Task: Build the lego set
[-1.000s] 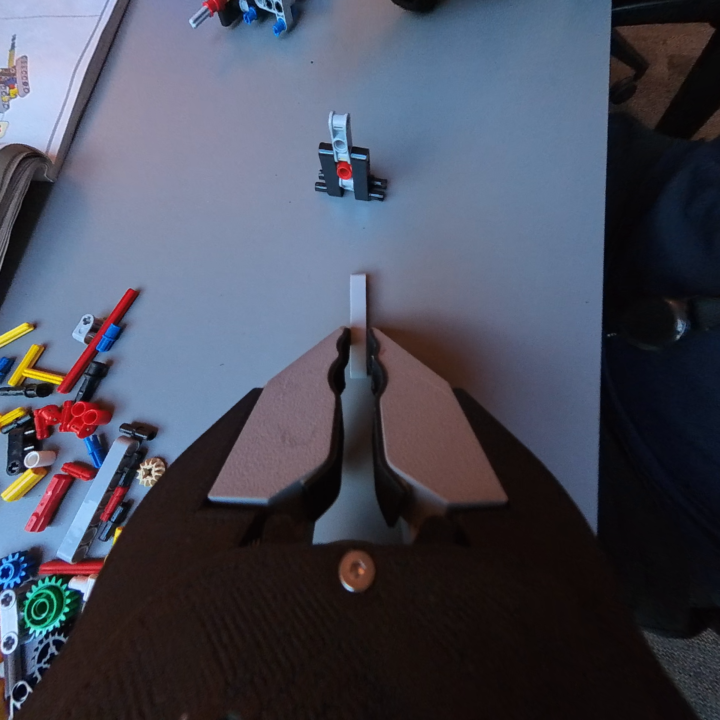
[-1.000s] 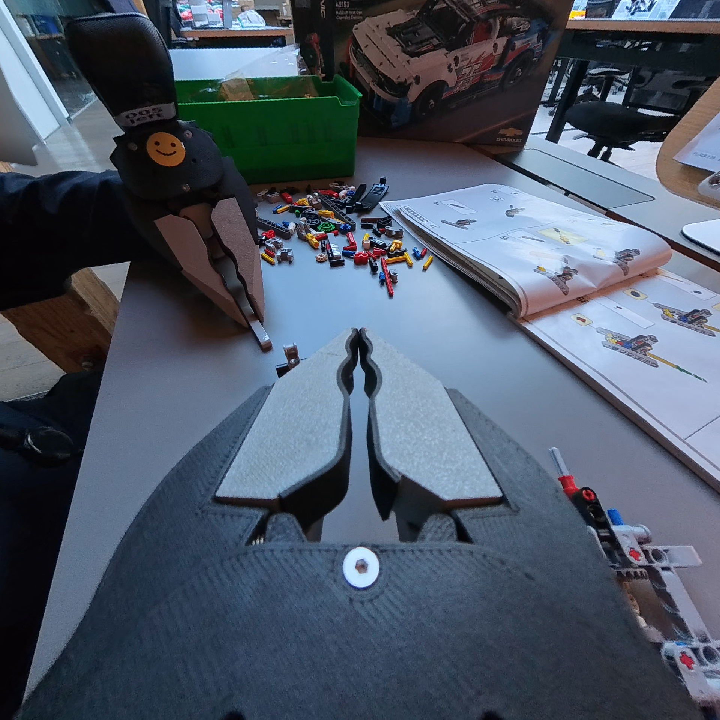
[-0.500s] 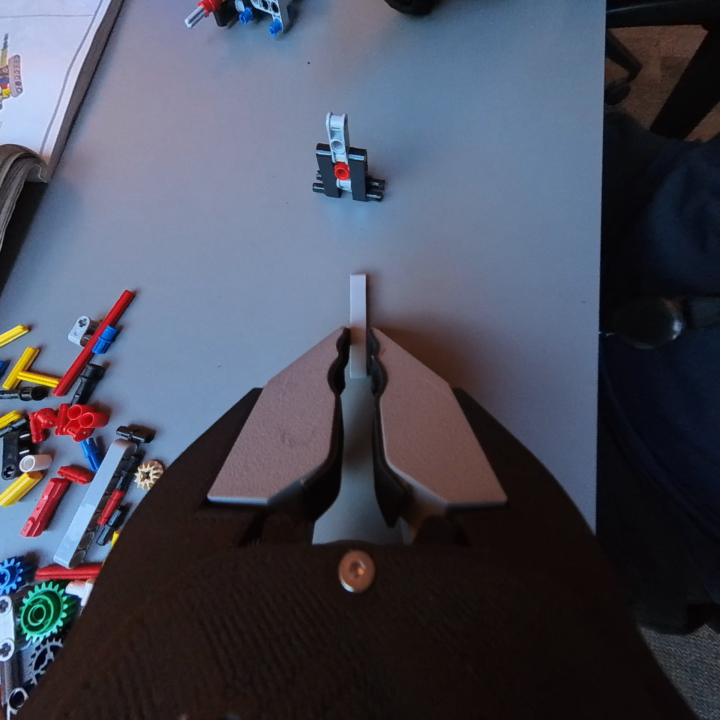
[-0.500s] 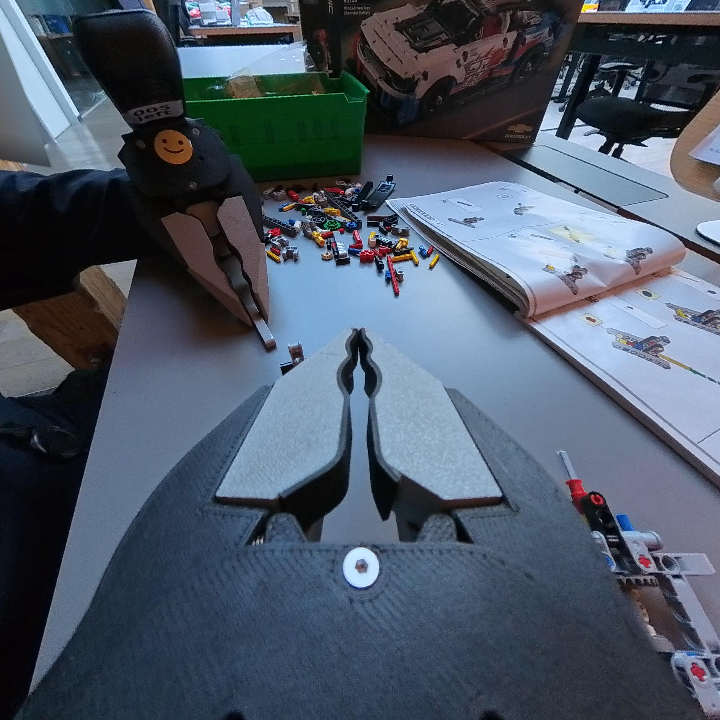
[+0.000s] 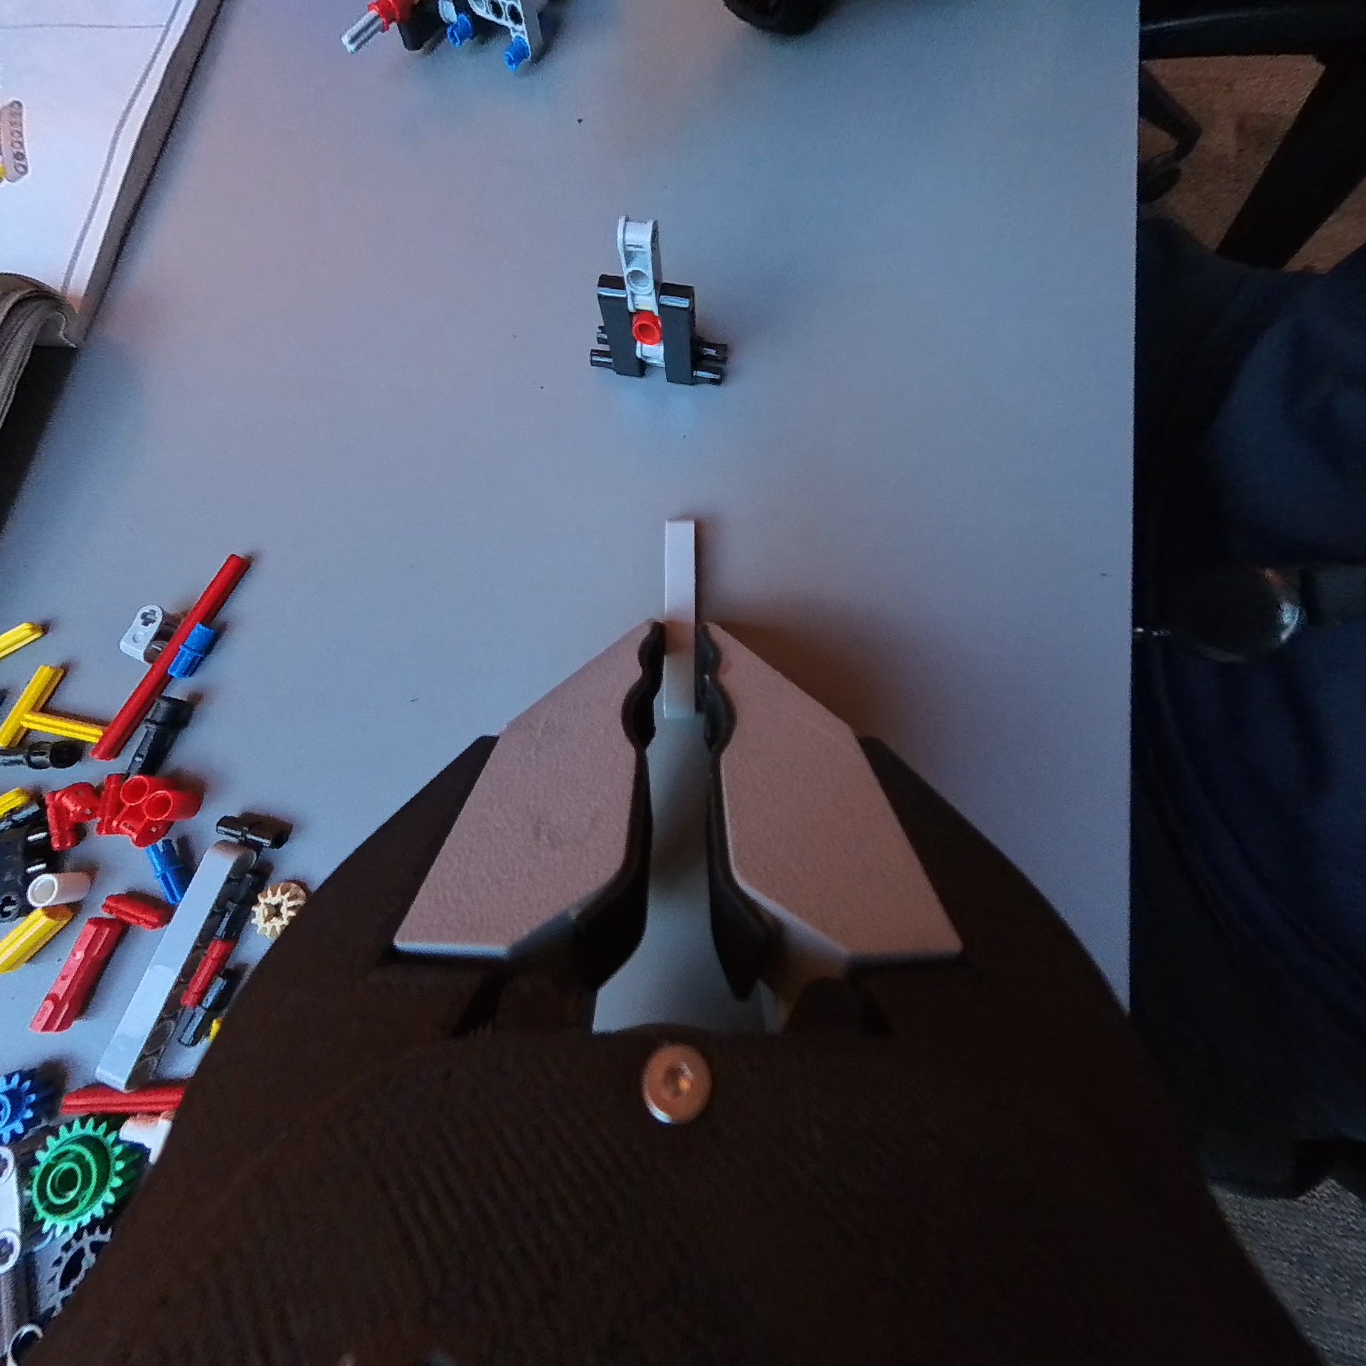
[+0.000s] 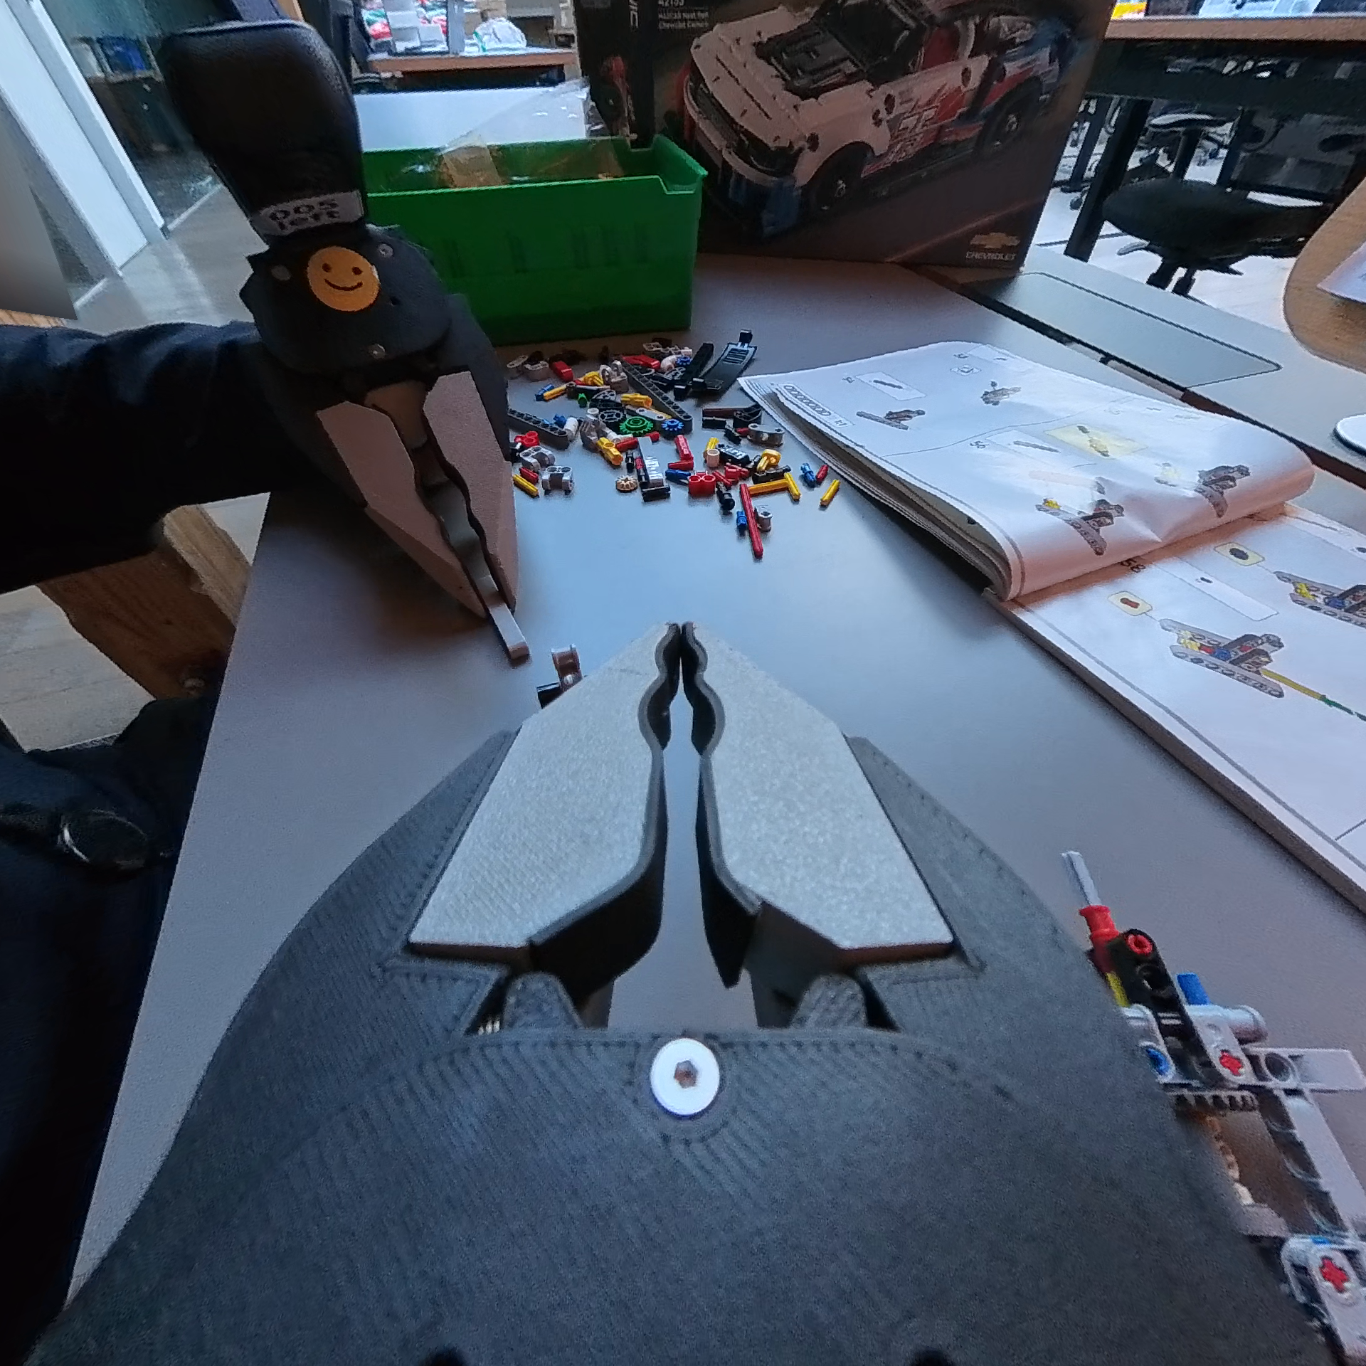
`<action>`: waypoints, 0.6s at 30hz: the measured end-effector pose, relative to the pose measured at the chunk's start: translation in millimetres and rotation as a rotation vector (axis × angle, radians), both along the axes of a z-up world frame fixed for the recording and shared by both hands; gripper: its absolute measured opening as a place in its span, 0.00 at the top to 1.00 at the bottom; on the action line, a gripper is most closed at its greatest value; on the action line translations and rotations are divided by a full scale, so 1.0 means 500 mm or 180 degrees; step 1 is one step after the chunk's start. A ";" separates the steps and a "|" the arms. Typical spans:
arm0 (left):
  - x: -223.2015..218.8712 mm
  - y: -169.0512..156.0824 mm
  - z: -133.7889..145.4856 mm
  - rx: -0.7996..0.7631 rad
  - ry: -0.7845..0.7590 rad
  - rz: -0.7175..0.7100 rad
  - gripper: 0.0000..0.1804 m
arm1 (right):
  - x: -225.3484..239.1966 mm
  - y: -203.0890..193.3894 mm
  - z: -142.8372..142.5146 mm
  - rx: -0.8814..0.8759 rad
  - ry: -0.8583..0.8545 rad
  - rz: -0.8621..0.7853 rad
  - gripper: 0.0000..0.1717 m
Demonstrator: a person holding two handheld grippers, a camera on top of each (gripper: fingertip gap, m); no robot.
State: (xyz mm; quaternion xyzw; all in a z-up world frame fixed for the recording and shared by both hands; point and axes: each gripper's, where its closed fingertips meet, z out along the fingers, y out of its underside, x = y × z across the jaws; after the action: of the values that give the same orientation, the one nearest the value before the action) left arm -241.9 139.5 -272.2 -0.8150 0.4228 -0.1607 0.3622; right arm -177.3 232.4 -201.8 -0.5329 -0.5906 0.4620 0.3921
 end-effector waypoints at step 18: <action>0.014 0.014 0.008 -0.1190 -0.1035 0.0403 0.97 | -0.004 -0.015 -0.001 -0.0008 -0.0029 0.0118 0.99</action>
State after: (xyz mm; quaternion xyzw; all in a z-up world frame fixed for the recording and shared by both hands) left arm -235.1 146.4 -268.2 -0.8561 0.2701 -0.3420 0.2777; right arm -179.5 225.1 -202.5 -0.5245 -0.6016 0.4675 0.3801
